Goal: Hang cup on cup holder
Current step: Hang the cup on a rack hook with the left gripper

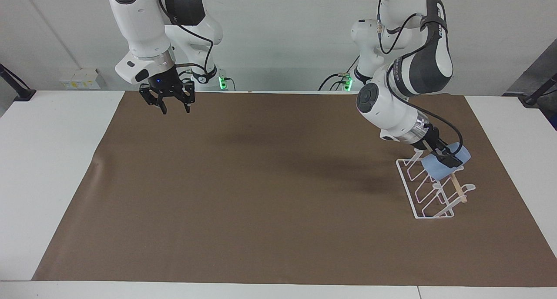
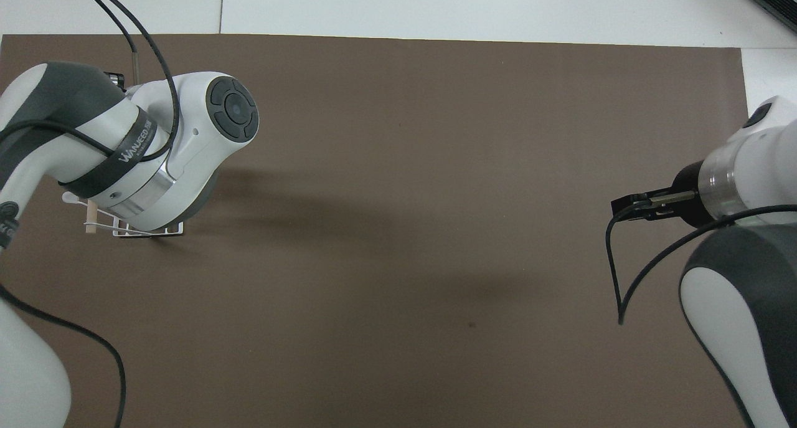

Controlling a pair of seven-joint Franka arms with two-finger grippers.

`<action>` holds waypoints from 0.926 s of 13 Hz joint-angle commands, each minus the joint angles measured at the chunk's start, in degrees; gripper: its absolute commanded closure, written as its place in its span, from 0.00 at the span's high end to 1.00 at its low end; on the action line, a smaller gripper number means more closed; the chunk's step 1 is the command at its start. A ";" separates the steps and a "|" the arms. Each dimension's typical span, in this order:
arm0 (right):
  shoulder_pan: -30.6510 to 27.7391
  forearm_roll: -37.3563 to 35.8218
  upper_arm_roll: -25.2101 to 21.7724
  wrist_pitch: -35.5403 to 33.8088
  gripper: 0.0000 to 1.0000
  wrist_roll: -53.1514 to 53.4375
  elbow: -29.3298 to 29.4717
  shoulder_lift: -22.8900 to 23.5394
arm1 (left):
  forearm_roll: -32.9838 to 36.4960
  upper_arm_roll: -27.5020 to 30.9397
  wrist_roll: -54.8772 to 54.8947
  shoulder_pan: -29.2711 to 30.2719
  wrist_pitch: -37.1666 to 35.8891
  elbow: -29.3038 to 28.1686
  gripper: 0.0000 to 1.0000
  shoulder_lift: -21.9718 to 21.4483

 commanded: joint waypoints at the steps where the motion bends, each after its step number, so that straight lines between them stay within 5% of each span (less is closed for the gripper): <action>1: -1.46 -0.12 0.61 4.14 1.00 -1.21 -2.72 -1.22 | 2.35 0.50 -0.85 -0.88 -3.12 4.42 0.00 4.21; 9: -1.02 -0.03 0.70 11.79 1.00 -0.77 -4.92 0.10 | 4.98 0.41 -2.53 -0.62 2.23 5.22 0.00 5.10; 12: -0.67 -0.03 0.70 12.58 0.49 -0.59 -4.92 0.10 | 4.81 0.33 -2.53 -0.44 2.94 5.13 0.00 5.01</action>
